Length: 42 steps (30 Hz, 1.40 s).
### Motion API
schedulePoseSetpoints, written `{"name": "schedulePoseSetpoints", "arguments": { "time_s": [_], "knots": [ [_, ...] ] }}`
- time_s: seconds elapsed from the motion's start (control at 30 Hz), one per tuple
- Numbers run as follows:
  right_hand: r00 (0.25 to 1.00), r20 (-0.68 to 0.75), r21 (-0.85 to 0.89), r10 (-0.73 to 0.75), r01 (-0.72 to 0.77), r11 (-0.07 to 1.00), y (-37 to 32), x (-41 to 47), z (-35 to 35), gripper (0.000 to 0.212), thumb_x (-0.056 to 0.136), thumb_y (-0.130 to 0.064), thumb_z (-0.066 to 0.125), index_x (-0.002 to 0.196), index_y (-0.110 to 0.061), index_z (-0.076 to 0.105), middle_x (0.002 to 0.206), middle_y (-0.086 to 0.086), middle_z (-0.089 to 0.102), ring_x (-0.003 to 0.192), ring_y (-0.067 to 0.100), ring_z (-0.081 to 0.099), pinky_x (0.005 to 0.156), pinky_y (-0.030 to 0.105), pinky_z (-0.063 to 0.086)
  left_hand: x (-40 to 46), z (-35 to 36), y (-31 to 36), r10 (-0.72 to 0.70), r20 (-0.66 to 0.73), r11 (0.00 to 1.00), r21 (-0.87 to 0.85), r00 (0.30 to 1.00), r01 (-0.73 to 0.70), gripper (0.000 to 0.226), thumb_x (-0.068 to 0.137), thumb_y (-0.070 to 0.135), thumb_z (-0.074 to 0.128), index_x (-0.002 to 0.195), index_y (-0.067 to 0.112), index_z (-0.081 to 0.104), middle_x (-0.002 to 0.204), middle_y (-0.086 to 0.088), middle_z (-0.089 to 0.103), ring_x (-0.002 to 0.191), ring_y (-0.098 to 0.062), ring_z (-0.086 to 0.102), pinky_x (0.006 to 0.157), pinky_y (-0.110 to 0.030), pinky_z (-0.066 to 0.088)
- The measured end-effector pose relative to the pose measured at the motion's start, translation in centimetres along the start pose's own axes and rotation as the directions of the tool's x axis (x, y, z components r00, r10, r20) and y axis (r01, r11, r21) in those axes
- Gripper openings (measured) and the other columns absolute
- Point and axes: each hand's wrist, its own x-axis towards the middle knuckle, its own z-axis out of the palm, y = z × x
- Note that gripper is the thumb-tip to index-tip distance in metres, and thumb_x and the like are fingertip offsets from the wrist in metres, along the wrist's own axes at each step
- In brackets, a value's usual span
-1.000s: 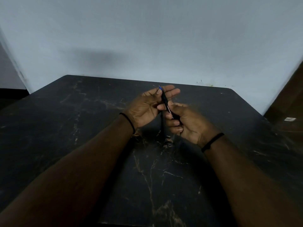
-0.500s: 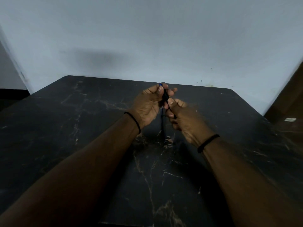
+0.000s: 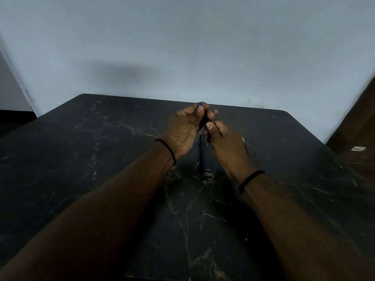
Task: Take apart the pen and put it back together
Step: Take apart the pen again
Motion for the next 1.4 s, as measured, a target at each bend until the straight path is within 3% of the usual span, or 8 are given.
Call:
{"name": "schedulePoseSetpoints", "arguments": {
  "time_s": [0.13, 0.3, 0.47, 0.67, 0.83, 1.03, 1.2, 1.4],
  "knots": [
    [0.998, -0.001, 0.061, 0.06, -0.06, 0.996, 0.2, 0.1, 0.2, 0.034, 0.104, -0.029, 0.043, 0.088, -0.01, 0.065, 0.07, 0.001, 0.058, 0.056, 0.004, 0.046, 0.059, 0.028, 0.035, 0.0, -0.4, 0.0, -0.044, -0.008, 0.999, -0.015, 0.999, 0.044, 0.021, 0.101, 0.006, 0.042, 0.105, 0.005, 0.063, 0.093, -0.006, 0.076, 0.09, -0.015, 0.071, 0.064, -0.022, 0.052],
    [0.966, 0.129, 0.237, 0.224, -0.249, 0.939, 0.3, 0.4, -0.8, 0.03, 0.104, -0.031, 0.046, 0.085, -0.024, 0.069, 0.062, -0.012, 0.063, 0.048, -0.002, 0.046, 0.046, 0.016, 0.035, 0.1, -1.0, 0.1, -0.079, -0.022, 0.996, -0.046, 0.997, 0.078, 0.025, 0.101, 0.006, 0.042, 0.12, -0.002, 0.056, 0.121, -0.013, 0.065, 0.108, -0.02, 0.066, 0.074, -0.026, 0.052],
    [0.965, 0.116, 0.341, 0.234, -0.26, 0.903, 0.3, 0.2, -0.9, 0.005, 0.092, -0.019, 0.068, 0.09, -0.022, 0.065, 0.068, -0.007, 0.062, 0.053, 0.005, 0.047, 0.041, 0.019, 0.036, -0.1, -1.1, 0.0, -0.094, -0.029, 0.994, -0.064, 0.995, 0.092, 0.027, 0.101, 0.003, 0.039, 0.121, -0.006, 0.055, 0.132, -0.024, 0.057, 0.117, -0.029, 0.061, 0.093, -0.031, 0.054],
    [0.943, 0.149, 0.395, 0.299, -0.334, 0.856, 0.2, 0.3, -1.1, 0.024, 0.098, -0.042, 0.055, 0.097, -0.022, 0.068, 0.072, -0.003, 0.072, 0.047, 0.003, 0.046, 0.037, 0.017, 0.03, -0.1, -1.4, 0.2, -0.084, -0.033, 0.995, -0.057, 0.996, 0.082, 0.032, 0.102, 0.005, 0.039, 0.128, -0.007, 0.051, 0.132, -0.024, 0.057, 0.114, -0.024, 0.063, 0.101, -0.033, 0.049],
    [0.942, 0.133, 0.336, 0.307, -0.334, 0.881, 0.2, 0.4, -0.9, 0.023, 0.1, -0.03, 0.056, 0.084, -0.02, 0.069, 0.063, -0.008, 0.066, 0.051, 0.006, 0.04, 0.037, 0.017, 0.029, 0.1, -1.7, 0.1, -0.102, -0.062, 0.993, -0.061, 0.993, 0.099, 0.025, 0.101, 0.007, 0.043, 0.119, -0.004, 0.057, 0.124, -0.02, 0.064, 0.112, -0.024, 0.065, 0.092, -0.032, 0.055],
    [0.957, 0.074, 0.351, 0.281, -0.289, 0.891, 0.4, 0.4, -1.0, 0.007, 0.091, -0.017, 0.069, 0.09, -0.022, 0.064, 0.07, -0.006, 0.063, 0.046, -0.001, 0.046, 0.039, 0.017, 0.035, 0.3, -2.6, -0.3, -0.11, -0.195, 0.994, -0.025, 0.975, 0.107, 0.017, 0.092, 0.01, 0.061, 0.106, 0.003, 0.066, 0.104, -0.015, 0.074, 0.106, -0.026, 0.069, 0.101, -0.041, 0.05],
    [0.936, 0.118, 0.358, 0.331, -0.351, 0.865, 0.4, 0.5, -1.1, 0.016, 0.097, -0.032, 0.059, 0.096, -0.02, 0.07, 0.077, -0.004, 0.073, 0.055, 0.005, 0.046, 0.043, 0.02, 0.035, 0.5, -2.9, -0.4, -0.107, -0.201, 0.994, -0.031, 0.974, 0.103, 0.016, 0.087, 0.01, 0.067, 0.102, 0.005, 0.069, 0.099, -0.013, 0.075, 0.1, -0.025, 0.071, 0.094, -0.038, 0.054],
    [0.935, 0.158, 0.341, 0.319, -0.355, 0.87, 0.3, 0.4, -1.2, 0.012, 0.098, -0.023, 0.059, 0.092, -0.02, 0.07, 0.073, -0.006, 0.072, 0.055, 0.004, 0.048, 0.04, 0.017, 0.033, 0.5, -2.8, -0.5, -0.094, -0.194, 0.995, -0.038, 0.977, 0.088, 0.013, 0.089, 0.011, 0.065, 0.099, 0.005, 0.07, 0.098, -0.013, 0.075, 0.098, -0.025, 0.071, 0.092, -0.038, 0.055]
  ]
}}
